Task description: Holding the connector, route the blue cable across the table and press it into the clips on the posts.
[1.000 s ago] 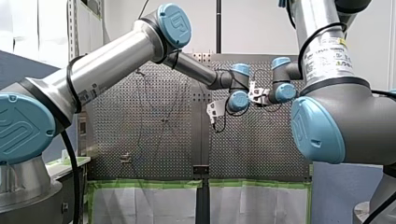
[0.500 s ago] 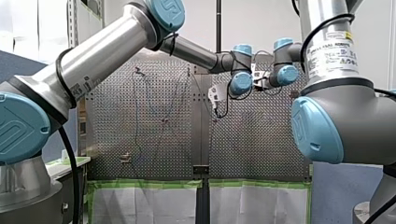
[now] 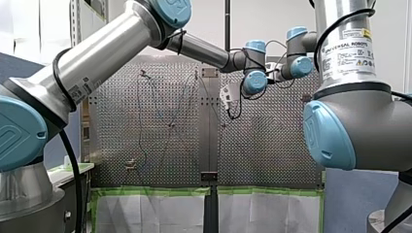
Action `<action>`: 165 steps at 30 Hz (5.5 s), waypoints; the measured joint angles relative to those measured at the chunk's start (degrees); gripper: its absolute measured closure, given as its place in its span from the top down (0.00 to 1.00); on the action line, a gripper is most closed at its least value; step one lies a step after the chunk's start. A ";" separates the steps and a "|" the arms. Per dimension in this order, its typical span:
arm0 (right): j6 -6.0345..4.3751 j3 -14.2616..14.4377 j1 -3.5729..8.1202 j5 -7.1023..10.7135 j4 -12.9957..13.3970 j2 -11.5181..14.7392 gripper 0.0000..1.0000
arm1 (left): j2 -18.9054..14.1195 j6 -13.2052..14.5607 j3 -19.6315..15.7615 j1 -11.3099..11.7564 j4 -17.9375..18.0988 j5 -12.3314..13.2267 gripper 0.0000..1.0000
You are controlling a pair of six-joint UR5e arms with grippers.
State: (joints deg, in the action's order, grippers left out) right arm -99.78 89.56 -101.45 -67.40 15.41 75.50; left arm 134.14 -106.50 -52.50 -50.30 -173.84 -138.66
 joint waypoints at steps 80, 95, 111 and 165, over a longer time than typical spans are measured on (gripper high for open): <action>-1.82 -5.57 0.60 1.82 0.43 -1.08 0.00 | -0.63 2.25 0.77 10.20 7.72 19.04 0.98; -1.60 -5.56 0.61 2.14 0.32 -1.14 0.00 | -1.20 -0.74 0.76 7.73 0.85 14.28 0.98; -1.50 -5.51 0.60 2.17 -0.23 -1.17 0.00 | -7.29 -0.99 -4.96 5.56 0.45 15.07 0.98; -0.76 -5.48 -0.92 2.17 -0.29 -1.16 0.00 | -4.95 -15.82 -31.16 0.69 25.40 5.70 0.98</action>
State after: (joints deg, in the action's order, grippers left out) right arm -100.54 84.07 -102.37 -65.22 15.11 74.34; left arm 129.19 -122.33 -83.66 -49.61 -148.44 -132.96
